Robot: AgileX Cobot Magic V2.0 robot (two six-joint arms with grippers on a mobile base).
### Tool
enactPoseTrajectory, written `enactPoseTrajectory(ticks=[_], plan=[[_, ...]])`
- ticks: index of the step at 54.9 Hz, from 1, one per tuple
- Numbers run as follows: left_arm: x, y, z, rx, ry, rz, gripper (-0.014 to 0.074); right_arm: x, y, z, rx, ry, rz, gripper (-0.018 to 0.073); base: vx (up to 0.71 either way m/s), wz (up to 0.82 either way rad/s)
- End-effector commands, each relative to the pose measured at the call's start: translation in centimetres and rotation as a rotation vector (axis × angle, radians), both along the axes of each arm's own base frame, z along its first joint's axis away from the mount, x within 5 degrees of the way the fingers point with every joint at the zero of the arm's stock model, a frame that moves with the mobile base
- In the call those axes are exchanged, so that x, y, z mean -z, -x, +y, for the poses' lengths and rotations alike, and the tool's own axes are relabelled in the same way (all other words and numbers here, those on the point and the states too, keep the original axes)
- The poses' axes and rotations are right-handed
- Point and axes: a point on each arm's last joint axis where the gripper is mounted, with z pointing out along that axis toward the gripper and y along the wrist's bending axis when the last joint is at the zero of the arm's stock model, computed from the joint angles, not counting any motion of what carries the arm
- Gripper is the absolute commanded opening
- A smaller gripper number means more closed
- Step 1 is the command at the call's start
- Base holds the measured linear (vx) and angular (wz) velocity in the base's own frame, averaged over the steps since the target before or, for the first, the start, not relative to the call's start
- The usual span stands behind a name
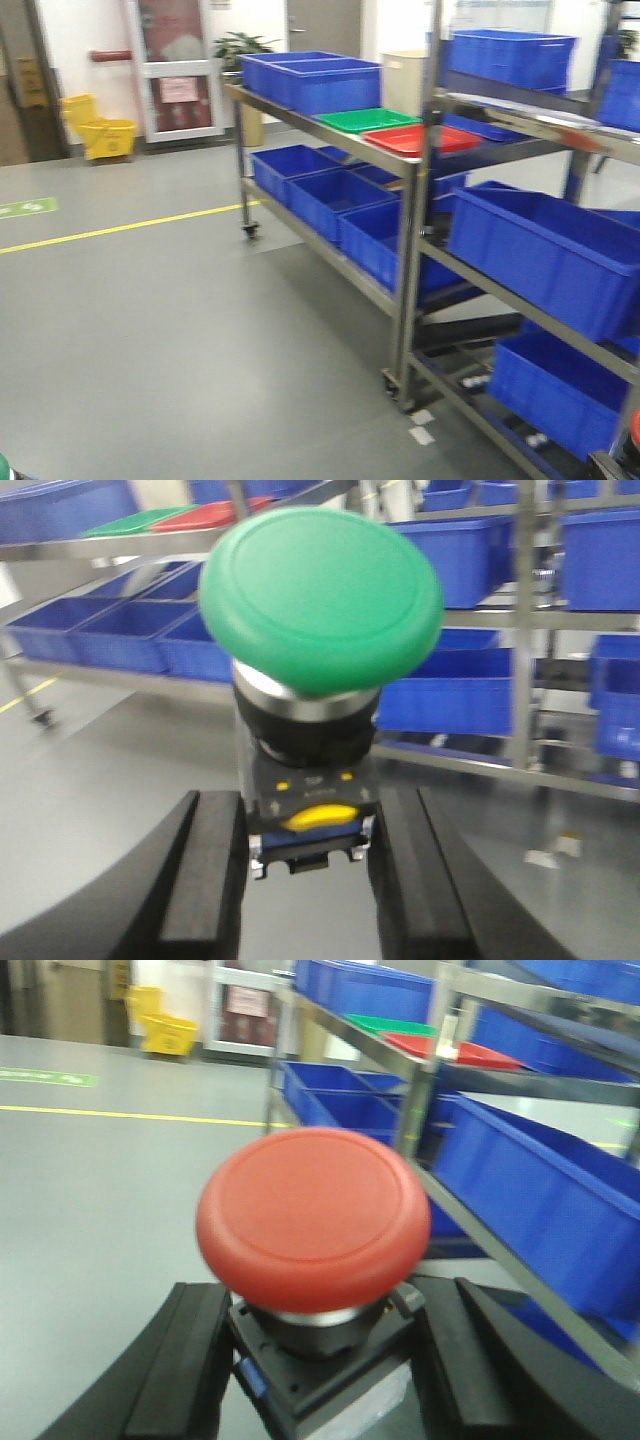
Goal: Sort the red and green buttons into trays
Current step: 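Drive the base away from the table holding both buttons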
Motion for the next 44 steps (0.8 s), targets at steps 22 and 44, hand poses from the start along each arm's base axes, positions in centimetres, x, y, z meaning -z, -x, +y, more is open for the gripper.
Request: enactPoseTrajectory(ticks=[22, 44], plan=[[-1.12, -0.14, 0.09, -0.02, 0.044, -0.022, 0.0001, -1.72, -0.17, 0.21, -0.026, -0.028, -0.101, -0.0009, 0.1, 0.59], [-1.12, -0.14, 0.09, -0.02, 0.044, -0.022, 0.0001, -1.72, -0.17, 0.21, -0.026, -0.028, -0.101, -0.0009, 0.2, 0.5]])
